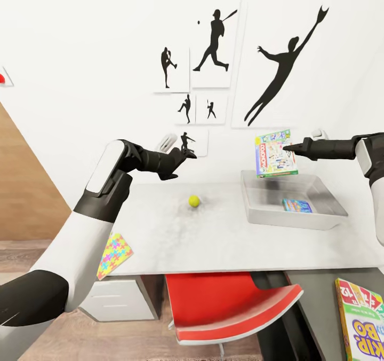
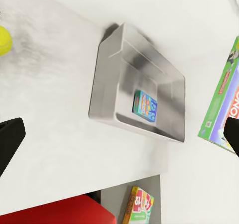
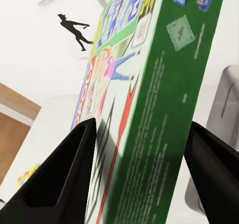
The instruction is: Put all the toys in the child's room - the three board games (two on the bed and one on the table), the two jigsaw puzzles on the table, and the tennis ball on the table - inside the toy box on the table in the child's room.
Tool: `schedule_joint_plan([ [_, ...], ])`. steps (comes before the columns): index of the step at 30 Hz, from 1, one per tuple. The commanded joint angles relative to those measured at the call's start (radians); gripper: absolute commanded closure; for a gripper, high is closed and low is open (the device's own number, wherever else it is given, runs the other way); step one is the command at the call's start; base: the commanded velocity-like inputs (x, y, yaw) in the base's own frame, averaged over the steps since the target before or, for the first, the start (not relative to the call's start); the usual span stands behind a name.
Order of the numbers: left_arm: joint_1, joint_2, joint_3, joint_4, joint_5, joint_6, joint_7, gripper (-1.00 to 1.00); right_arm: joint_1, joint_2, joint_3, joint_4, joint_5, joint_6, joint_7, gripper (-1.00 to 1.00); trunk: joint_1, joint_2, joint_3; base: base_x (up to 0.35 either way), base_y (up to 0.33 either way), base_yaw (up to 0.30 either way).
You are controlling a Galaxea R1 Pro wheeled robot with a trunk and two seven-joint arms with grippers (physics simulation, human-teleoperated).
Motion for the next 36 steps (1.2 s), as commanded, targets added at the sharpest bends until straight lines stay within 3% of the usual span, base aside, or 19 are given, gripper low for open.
schedule_joint_plan([
  [1,-0.001,0.0,0.001,0.0,0.009,0.001,0.01,-1.0,-0.001,0.001,-0.007,0.0,0.01,0.006,0.008,1.0,0.001,-0.002,-0.004,0.0,0.0,0.0],
  [36,-0.022,-0.006,0.002,0.006,0.013,0.002,0.016,-1.0,-0.001,0.005,-0.005,0.005,0.015,-0.021,0.006,1.0,0.001,-0.002,-0.061,0.0,0.0,0.0],
])
